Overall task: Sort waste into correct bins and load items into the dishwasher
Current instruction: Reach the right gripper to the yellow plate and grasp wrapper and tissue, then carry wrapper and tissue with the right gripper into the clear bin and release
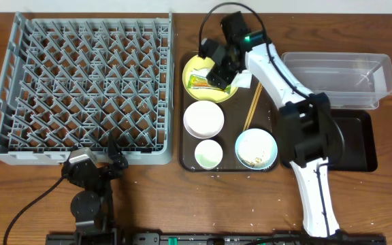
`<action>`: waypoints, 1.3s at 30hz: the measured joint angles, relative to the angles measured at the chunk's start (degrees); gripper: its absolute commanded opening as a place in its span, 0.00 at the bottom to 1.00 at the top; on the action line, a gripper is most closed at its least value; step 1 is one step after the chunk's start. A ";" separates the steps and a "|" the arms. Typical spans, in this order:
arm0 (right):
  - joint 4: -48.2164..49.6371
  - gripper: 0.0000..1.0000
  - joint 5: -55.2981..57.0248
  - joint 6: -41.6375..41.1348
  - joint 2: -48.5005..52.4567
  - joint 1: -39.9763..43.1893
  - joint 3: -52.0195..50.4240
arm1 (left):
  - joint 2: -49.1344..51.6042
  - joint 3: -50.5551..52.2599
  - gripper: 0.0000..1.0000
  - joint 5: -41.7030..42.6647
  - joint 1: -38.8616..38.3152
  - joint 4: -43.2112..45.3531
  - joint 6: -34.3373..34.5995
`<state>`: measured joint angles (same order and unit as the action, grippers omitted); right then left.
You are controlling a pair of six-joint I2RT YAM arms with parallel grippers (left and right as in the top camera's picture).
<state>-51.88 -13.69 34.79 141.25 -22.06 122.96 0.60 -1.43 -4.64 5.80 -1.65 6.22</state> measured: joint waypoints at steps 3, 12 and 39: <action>0.15 0.79 0.13 0.24 0.90 0.00 0.00 | 0.00 0.00 0.93 0.00 0.00 0.00 0.00; 0.57 0.01 0.33 0.94 2.49 -0.20 0.00 | 0.00 0.00 0.93 0.00 -0.02 0.00 0.00; -9.05 0.01 15.19 -56.72 -21.55 17.31 7.56 | 0.00 0.00 0.93 0.00 0.00 0.00 0.00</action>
<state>-60.93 1.50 -21.93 119.70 -4.75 130.52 0.60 -1.43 -4.64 5.80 -1.65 6.22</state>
